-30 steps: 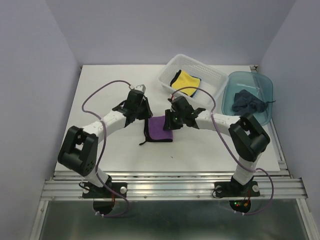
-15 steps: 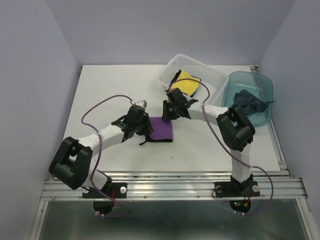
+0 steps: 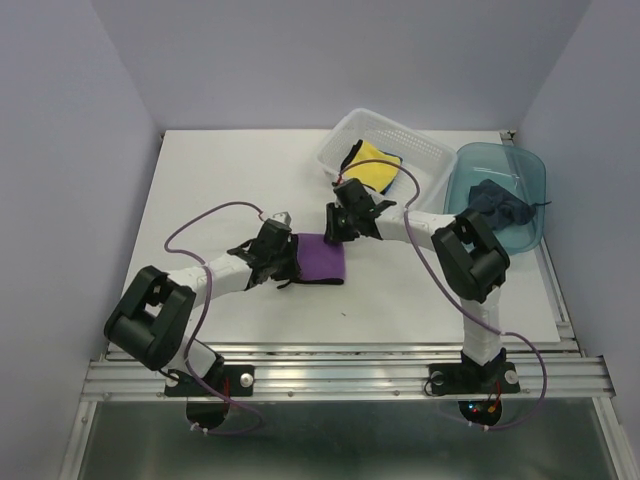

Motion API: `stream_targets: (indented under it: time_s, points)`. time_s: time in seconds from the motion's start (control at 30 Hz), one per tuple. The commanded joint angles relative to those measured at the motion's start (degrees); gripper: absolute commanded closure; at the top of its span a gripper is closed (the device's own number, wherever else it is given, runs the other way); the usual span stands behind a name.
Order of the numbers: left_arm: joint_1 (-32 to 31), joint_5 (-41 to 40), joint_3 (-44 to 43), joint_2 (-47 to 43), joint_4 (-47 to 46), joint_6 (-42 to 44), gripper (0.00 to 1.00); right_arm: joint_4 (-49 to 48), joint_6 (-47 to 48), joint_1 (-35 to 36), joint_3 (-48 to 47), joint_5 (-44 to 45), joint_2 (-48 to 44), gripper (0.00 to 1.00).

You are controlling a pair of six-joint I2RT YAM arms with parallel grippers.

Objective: Fold and stack the towels
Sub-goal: Smooth out wrinkles on the folded towel

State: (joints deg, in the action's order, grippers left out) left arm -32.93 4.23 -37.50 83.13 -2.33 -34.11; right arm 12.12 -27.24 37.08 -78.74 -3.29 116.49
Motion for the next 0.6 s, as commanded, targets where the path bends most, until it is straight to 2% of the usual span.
stream_targets:
  time_s: [0.0, 0.27, 0.37, 0.43, 0.47, 0.53, 0.57]
  points:
    - [0.2, -7.8, -0.8, -0.6, 2.2, -1.0, 0.81, 0.2, -0.4, -0.4, 5.4, 2.3, -3.9, 0.69]
    - [1.5, -11.2, -4.2, -1.4, 5.2, 0.3, 0.79, -3.0, -3.4, 0.8, 14.1, -1.9, -11.4, 0.69]
    - [2.3, -12.5, -6.3, -0.8, 6.9, 0.7, 0.78, -3.0, -2.3, 1.3, 14.3, -2.6, -12.9, 0.62]
    - [2.3, -12.1, -6.9, -1.3, 7.1, 1.1, 0.72, -2.2, 0.8, 1.4, 13.0, -0.9, -13.8, 0.57]
    - [2.3, -11.4, -7.2, -2.4, 7.1, 1.6, 0.63, -1.4, 2.2, 1.3, 12.0, 0.0, -13.8, 0.54]
    - [2.3, -11.6, -7.1, -4.0, 7.2, 1.9, 0.52, -1.0, 7.1, 1.3, 9.4, 1.9, -14.3, 0.47]
    - [2.3, -12.3, -7.2, -5.6, 7.7, 1.9, 0.38, -1.1, 8.9, 1.3, 8.5, 2.0, -14.4, 0.43]
